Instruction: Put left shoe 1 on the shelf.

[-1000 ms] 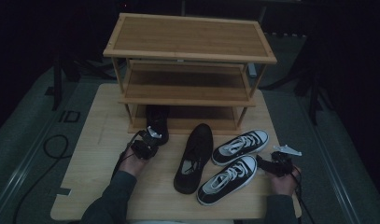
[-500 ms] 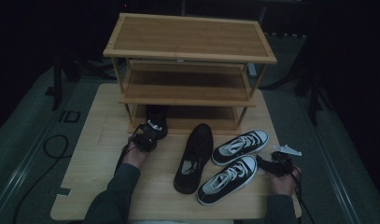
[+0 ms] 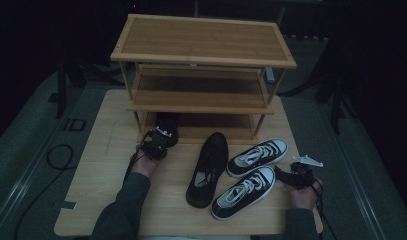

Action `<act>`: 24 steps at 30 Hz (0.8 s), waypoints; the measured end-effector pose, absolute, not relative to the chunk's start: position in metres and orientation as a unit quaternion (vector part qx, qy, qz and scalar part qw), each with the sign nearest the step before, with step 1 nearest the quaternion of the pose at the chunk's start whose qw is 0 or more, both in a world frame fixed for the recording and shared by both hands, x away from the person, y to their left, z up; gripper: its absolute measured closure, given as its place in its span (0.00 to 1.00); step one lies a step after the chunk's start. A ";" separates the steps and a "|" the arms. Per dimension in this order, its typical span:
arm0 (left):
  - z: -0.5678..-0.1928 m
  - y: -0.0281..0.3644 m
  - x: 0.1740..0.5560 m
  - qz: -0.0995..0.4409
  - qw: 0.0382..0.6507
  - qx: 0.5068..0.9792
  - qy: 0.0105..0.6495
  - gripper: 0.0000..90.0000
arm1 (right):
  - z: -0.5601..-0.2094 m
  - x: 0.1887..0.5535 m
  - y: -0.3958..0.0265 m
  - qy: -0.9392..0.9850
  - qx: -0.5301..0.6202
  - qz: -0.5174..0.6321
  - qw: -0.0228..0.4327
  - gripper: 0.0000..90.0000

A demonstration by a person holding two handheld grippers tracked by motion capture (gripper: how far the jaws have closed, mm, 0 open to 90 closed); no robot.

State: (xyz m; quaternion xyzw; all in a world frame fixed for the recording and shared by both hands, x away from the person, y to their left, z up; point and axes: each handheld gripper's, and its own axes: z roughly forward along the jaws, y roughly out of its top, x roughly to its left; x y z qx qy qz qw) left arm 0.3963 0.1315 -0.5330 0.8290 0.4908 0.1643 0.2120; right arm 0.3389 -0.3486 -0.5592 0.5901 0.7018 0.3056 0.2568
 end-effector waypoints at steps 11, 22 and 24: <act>-0.514 0.133 0.380 0.154 0.269 0.826 0.470 0.72 | -0.559 0.339 -0.349 0.702 0.590 0.306 0.257 0.23; -0.504 0.135 0.370 0.146 0.294 0.827 0.457 0.68 | -0.559 0.339 -0.349 0.702 0.590 0.306 0.257 0.23; -0.502 0.134 0.369 0.145 0.296 0.828 0.454 0.67 | -0.559 0.339 -0.348 0.702 0.590 0.306 0.256 0.23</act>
